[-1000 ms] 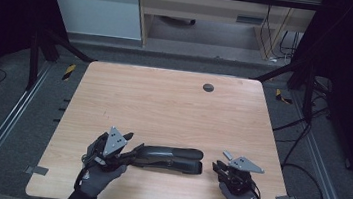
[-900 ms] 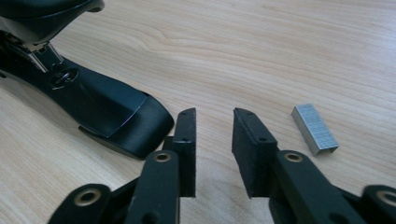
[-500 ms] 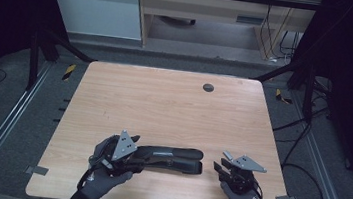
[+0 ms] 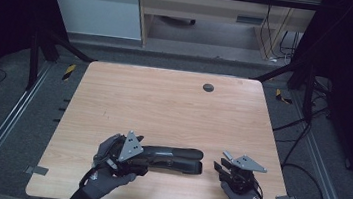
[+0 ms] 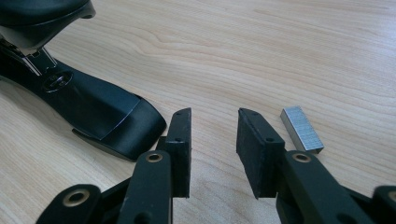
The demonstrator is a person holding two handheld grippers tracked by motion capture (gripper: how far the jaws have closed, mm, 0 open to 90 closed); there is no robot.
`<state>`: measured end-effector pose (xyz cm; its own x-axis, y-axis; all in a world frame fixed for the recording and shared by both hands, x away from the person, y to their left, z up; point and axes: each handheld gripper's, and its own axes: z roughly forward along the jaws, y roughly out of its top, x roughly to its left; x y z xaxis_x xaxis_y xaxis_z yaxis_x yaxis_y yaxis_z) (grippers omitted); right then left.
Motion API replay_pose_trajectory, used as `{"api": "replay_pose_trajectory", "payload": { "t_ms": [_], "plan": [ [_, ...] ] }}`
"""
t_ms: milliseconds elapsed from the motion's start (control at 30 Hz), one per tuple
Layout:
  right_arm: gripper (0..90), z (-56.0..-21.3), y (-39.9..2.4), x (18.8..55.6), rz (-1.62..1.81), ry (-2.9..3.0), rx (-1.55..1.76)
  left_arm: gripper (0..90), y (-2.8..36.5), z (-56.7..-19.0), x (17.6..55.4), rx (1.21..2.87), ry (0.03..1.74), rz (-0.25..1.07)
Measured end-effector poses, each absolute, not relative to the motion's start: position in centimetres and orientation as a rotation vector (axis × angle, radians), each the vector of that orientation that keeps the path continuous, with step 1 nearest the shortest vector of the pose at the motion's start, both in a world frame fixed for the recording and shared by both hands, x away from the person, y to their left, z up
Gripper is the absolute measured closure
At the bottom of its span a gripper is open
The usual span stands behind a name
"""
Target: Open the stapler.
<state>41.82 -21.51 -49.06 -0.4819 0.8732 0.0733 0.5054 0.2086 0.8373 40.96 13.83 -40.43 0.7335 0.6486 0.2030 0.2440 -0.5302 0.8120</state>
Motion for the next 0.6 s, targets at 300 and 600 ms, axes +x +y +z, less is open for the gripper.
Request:
{"api": "replay_pose_trajectory", "payload": {
  "t_ms": [300,600],
  "plan": [
    [67.7,-49.1,-21.6,41.8,1.192,2.076,1.279,26.4,12.5,-39.9,41.0,2.173,0.612,0.641],
    [69.0,-49.0,-21.6,41.7,1.198,2.079,1.281,26.6,11.0,-39.6,41.0,2.246,0.539,0.667]
  ]
}}
